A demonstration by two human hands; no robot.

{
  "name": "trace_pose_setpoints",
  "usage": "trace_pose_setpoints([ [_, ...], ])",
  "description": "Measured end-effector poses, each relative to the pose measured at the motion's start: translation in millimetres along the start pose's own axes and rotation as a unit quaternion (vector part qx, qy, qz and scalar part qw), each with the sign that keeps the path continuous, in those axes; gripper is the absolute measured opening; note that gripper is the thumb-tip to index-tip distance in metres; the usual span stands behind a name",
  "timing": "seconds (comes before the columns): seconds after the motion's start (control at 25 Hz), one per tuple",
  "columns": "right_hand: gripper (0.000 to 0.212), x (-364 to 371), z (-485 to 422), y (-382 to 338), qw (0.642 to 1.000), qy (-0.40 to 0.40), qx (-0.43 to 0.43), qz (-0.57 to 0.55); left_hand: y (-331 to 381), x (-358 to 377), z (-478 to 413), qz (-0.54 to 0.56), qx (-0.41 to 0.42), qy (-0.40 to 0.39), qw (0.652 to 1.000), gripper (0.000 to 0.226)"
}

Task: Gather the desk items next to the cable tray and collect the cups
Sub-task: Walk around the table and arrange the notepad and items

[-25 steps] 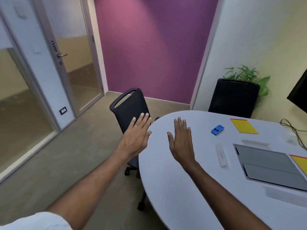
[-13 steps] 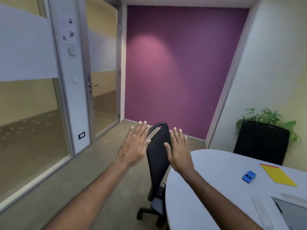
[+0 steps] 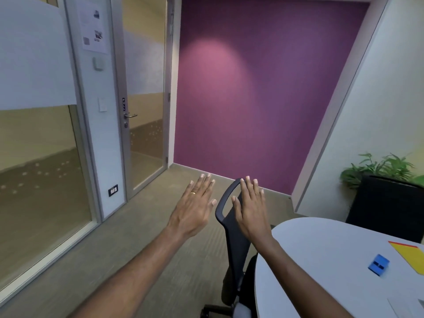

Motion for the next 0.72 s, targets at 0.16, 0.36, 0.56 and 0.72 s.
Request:
trace_pose_setpoints([
  [0.16,0.061,70,-65,15,1.0,-0.009,0.029,-0.004,-50,56,-53,0.01,0.017,-0.027,0.999,0.061],
  [0.36,0.062,157,-169,40,0.997,-0.038,0.074,-0.005,-126,130,-125,0.03,-0.001,-0.083,0.996,0.061],
  [0.56,0.062,216,-250,60,0.995,-0.052,0.084,0.0,-178,183,-200,0.045,0.007,-0.101,0.994,0.061],
  [0.72,0.062,250,-291,83,0.994,-0.041,0.101,0.013,-202,227,-257,0.061,0.03,-0.111,0.992,0.061],
])
Point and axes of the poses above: each hand's wrist, its own z-axis away from the middle knuckle, its own x-axis out of the palm, y = z × x, the point moved 5 cm from there along -z, towards the middle knuckle, and after that the axes turned 11 degrees about x, right-handed, at the moved point
